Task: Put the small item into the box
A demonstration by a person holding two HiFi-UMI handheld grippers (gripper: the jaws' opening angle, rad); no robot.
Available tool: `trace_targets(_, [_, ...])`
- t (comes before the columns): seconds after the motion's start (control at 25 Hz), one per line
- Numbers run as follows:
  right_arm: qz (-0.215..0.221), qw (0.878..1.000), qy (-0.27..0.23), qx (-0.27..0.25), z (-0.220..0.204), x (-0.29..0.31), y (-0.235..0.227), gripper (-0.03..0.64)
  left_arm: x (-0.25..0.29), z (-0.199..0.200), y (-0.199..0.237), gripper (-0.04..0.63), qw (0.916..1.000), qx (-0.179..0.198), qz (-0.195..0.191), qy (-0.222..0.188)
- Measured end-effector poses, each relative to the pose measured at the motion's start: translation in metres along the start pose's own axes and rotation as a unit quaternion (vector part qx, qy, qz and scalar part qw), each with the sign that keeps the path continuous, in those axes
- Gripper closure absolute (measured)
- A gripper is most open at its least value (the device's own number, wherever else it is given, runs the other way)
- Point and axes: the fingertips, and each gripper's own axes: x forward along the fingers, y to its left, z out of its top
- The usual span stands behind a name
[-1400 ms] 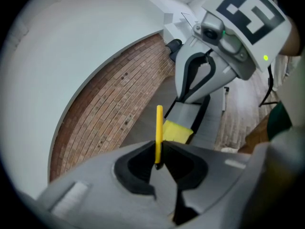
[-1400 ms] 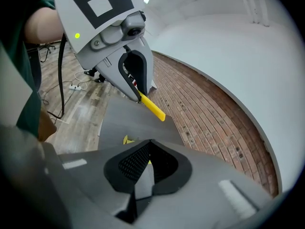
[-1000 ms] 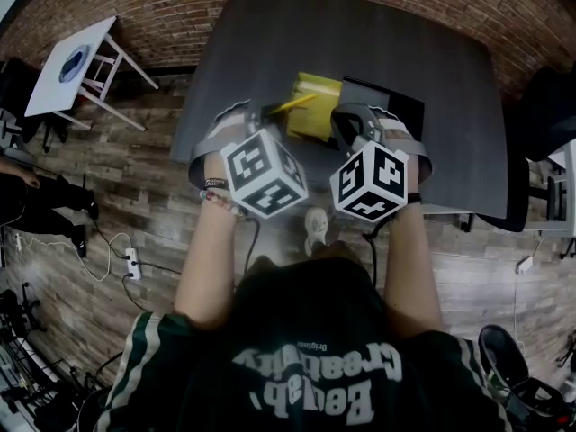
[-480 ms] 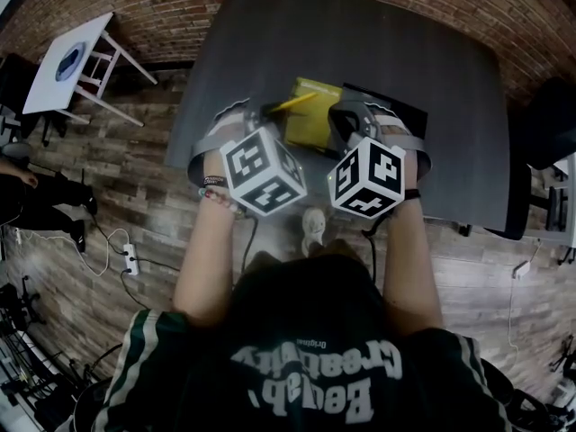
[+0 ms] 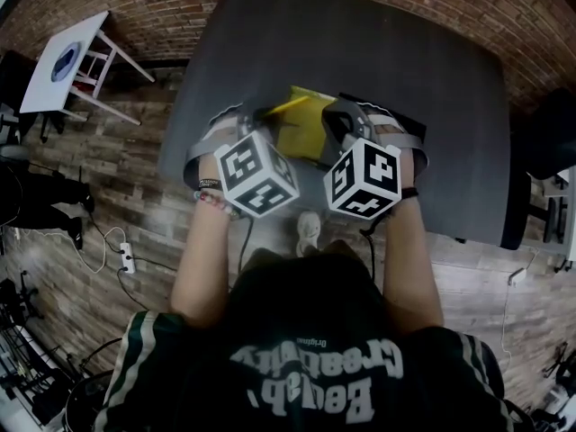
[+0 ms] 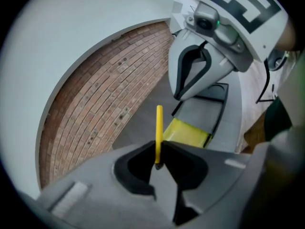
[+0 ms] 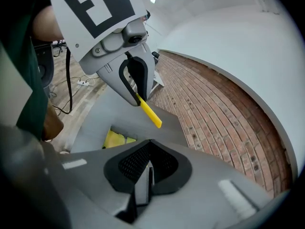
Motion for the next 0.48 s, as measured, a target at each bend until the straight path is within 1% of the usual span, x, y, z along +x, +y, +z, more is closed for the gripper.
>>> trace_targets(0.16, [0.019,1.000,-0.007,-0.019,-0.007,0.013,-0.001,0.612,0.016,0.001,0.002,0.541,0.9999,-0.005,-0.005,0.010])
trace_targets(0.48, [0.032,0.999,-0.017,-0.032,-0.017,0.029,-0.010,0.612,0.035,0.008,0.005,0.541,0.9997,-0.007,-0.009,0.023])
